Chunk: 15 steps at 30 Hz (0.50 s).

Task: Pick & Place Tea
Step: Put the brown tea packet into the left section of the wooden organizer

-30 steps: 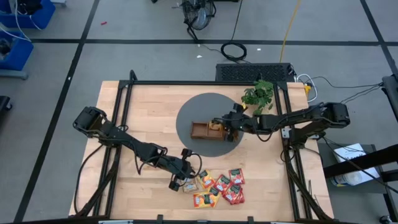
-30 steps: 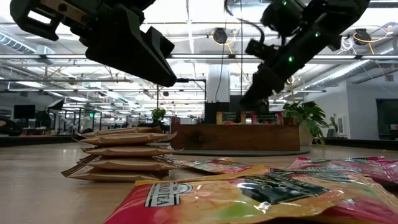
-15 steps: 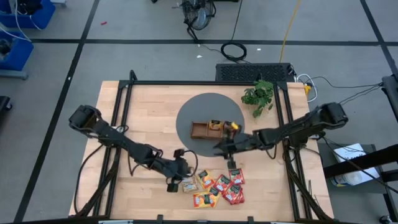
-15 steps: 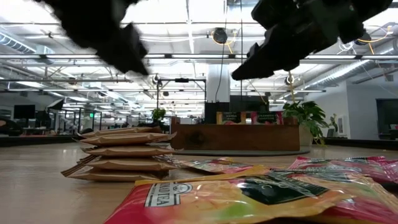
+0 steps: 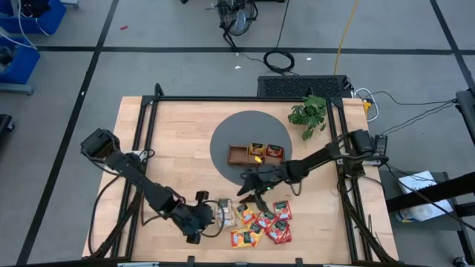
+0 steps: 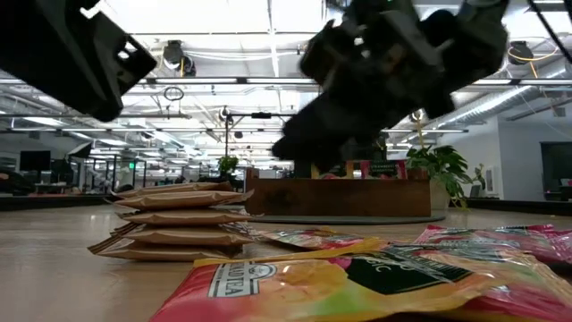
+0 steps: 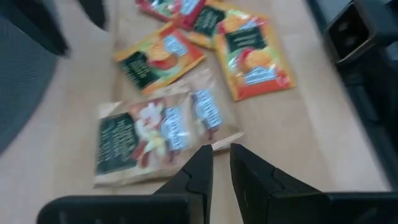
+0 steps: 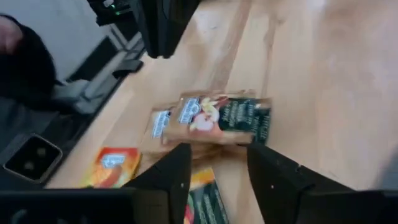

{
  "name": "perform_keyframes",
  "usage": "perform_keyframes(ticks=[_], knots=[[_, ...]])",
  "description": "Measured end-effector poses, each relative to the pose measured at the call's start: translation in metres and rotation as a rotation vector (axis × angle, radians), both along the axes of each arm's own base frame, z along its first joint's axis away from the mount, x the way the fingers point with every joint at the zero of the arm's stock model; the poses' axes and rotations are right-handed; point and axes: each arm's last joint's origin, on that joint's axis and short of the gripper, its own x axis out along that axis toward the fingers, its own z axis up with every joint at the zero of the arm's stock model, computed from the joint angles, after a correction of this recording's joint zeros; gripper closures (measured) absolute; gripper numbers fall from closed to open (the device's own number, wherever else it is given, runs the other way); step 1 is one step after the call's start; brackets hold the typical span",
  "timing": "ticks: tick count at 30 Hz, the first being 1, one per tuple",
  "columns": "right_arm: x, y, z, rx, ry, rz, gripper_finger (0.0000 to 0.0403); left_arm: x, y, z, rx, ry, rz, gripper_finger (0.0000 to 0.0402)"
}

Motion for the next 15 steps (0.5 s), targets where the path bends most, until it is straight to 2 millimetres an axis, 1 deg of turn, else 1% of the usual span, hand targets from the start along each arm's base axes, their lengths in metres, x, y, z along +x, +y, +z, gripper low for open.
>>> perform_keyframes(ticks=[4,7,11,15], knots=[[0.012,-0.001,-0.010,0.105,0.069,0.026,0.0225,-0.007,0.000,-0.004,0.067,0.015,0.068,0.0339],[0.015,-0.002,-0.014,0.176,0.121,0.010,0.0213,-0.012,0.002,-0.008,0.092,0.018,0.149,0.0339],[0.015,-0.005,-0.015,0.218,0.150,-0.021,0.0209,-0.018,0.006,-0.021,0.065,0.012,0.159,0.0339],[0.016,-0.005,-0.015,0.242,0.163,-0.038,0.0214,-0.020,0.011,-0.030,0.023,-0.013,0.164,0.0339]])
